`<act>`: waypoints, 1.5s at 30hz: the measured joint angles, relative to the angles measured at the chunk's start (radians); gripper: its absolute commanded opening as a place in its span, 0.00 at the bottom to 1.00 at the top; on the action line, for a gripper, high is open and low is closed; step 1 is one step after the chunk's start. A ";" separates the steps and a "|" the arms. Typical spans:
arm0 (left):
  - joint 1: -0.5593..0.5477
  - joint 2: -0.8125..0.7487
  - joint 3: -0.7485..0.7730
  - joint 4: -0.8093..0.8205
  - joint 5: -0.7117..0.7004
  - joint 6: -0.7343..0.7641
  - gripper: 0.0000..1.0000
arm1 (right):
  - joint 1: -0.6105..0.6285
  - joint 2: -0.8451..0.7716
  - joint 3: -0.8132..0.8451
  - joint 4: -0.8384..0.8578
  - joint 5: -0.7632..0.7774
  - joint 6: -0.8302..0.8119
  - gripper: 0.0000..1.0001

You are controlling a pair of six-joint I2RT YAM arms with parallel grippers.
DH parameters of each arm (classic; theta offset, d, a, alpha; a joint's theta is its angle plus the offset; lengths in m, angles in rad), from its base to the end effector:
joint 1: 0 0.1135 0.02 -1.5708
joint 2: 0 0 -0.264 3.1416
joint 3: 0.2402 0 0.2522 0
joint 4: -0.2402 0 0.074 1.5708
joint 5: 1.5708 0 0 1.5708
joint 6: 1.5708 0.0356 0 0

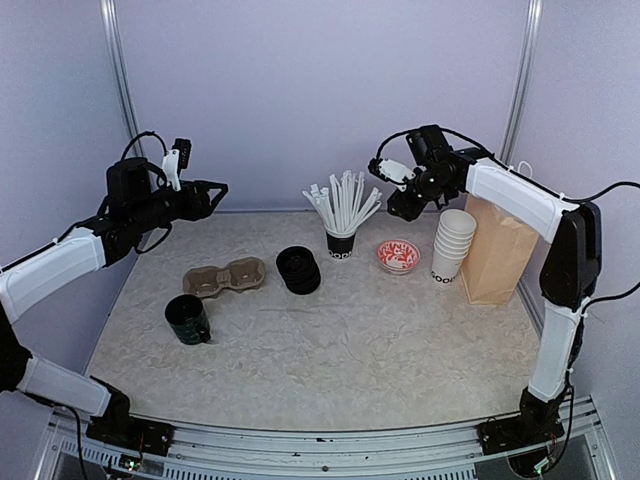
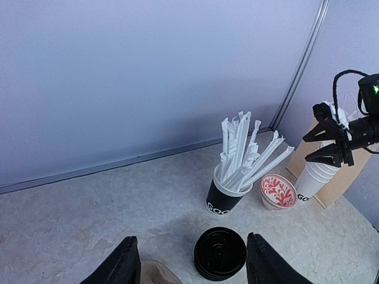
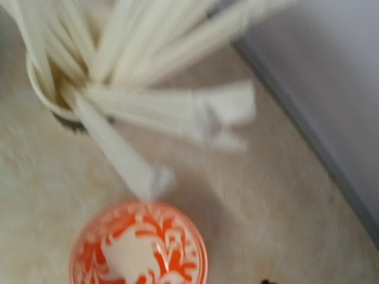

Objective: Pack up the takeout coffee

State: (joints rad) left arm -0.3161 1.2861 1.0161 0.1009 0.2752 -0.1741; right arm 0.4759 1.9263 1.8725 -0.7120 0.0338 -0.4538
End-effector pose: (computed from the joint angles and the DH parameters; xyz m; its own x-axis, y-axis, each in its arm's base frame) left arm 0.2866 -0.1039 0.3411 -0.2535 -0.0925 -0.9629 0.5177 0.8279 -0.2158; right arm 0.3905 0.1999 0.3318 -0.3625 -0.6797 -0.6376 -0.6621 0.6693 -0.3371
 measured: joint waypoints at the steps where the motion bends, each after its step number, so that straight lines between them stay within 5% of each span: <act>1: -0.003 0.000 0.000 0.000 0.005 0.000 0.60 | -0.001 0.005 0.000 -0.016 0.014 0.001 0.50; 6: -0.013 0.000 0.000 0.002 0.011 0.002 0.60 | -0.020 -0.003 -0.010 -0.058 0.052 0.010 0.49; 11: -0.014 0.002 0.000 0.003 0.010 0.006 0.60 | -0.053 -0.068 -0.098 -0.078 0.082 0.027 0.65; 15: -0.019 0.005 0.000 0.003 0.010 0.010 0.60 | -0.086 -0.142 -0.160 -0.093 0.102 0.039 0.65; 26: -0.024 0.012 0.000 0.003 0.008 0.023 0.60 | -0.165 -0.206 -0.187 -0.145 0.052 0.069 0.40; 36: -0.045 0.012 0.000 0.002 -0.002 0.035 0.61 | -0.204 -0.164 -0.186 -0.190 -0.016 0.098 0.31; 45: -0.048 0.012 0.000 0.002 -0.008 0.047 0.61 | -0.204 -0.157 -0.186 -0.206 -0.023 0.106 0.12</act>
State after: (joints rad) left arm -0.3645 1.2984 1.0161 0.1028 0.2676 -0.1268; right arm 0.2714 1.7695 1.6867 -0.9184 0.0105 -0.3473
